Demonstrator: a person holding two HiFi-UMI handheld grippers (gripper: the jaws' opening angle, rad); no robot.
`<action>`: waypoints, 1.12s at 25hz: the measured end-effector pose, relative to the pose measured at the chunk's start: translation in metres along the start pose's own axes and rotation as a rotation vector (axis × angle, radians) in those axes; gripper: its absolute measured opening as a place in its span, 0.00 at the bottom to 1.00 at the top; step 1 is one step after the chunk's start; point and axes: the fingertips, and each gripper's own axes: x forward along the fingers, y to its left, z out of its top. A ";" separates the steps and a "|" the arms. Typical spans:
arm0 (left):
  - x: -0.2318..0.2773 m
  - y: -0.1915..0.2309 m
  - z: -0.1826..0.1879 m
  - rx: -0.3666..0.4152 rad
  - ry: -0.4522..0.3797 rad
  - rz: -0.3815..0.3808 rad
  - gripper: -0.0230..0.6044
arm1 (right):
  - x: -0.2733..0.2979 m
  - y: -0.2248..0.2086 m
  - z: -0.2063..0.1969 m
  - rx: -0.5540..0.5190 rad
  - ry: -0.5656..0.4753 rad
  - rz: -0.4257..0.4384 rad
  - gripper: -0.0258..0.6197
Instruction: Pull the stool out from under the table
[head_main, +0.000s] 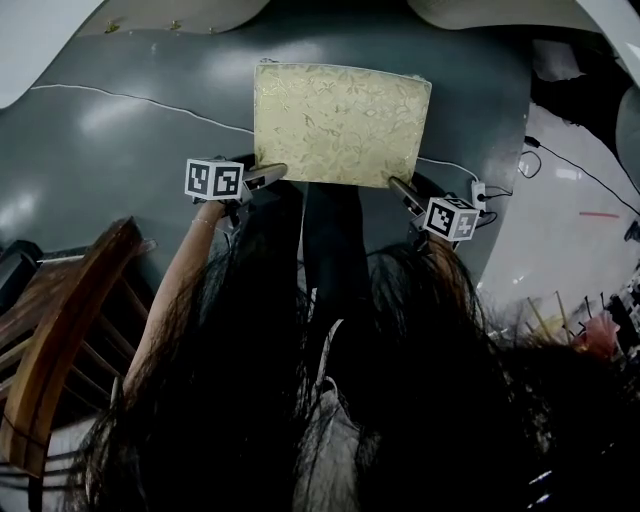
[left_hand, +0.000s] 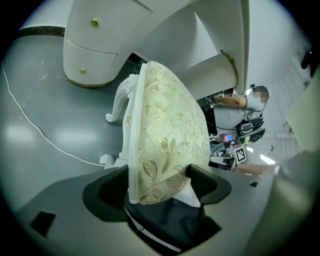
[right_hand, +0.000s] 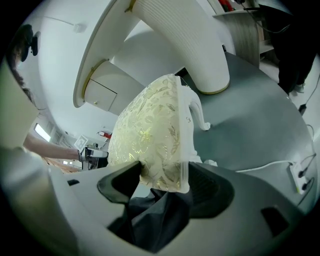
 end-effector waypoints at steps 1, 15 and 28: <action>-0.001 0.000 0.000 -0.006 -0.003 -0.001 0.63 | -0.001 0.000 0.000 0.002 0.005 -0.004 0.48; -0.061 -0.048 0.027 0.061 -0.188 0.045 0.62 | -0.050 0.046 0.035 0.029 -0.123 -0.031 0.48; -0.127 -0.211 0.098 0.167 -0.477 -0.101 0.62 | -0.103 0.187 0.122 -0.127 -0.284 0.160 0.48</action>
